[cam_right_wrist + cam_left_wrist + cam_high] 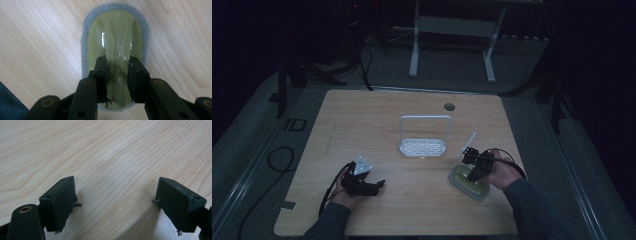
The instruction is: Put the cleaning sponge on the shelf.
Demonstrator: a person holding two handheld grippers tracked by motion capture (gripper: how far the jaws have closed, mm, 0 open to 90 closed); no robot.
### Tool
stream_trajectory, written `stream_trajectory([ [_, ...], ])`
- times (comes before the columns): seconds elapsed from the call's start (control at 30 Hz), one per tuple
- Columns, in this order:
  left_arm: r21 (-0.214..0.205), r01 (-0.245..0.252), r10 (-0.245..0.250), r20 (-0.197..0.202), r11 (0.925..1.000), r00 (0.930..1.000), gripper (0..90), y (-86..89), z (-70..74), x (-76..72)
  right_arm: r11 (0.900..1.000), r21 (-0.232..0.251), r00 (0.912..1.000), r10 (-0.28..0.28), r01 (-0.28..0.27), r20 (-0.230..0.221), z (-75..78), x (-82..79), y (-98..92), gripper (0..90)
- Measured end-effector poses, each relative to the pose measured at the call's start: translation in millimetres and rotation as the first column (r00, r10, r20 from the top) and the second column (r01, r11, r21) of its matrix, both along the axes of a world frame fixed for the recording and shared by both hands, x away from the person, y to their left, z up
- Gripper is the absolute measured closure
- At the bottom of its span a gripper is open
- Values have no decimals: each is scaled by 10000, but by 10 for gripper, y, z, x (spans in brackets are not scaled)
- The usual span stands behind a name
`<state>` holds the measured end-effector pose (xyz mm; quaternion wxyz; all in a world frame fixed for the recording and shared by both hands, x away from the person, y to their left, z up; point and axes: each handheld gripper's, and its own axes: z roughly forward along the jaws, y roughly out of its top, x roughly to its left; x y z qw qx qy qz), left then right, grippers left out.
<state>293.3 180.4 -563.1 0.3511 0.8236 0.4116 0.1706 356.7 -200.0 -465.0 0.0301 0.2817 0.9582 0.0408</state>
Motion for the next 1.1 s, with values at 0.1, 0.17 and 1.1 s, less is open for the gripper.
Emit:
stream_trajectory([
  [0.1,11,7,-7,5,10000,10000,169,1,0,1,9997,-19,9994,247,-246,230,30,-4,24,715],
  [0.17,11,7,-7,7,10000,10000,169,1,0,1,9994,13,9989,344,-345,325,41,-5,40,716],
  [1.1,-10,-3,3,10,10000,10000,169,-1,0,1,9899,343,9736,1288,-1376,1886,273,117,405,717],
])
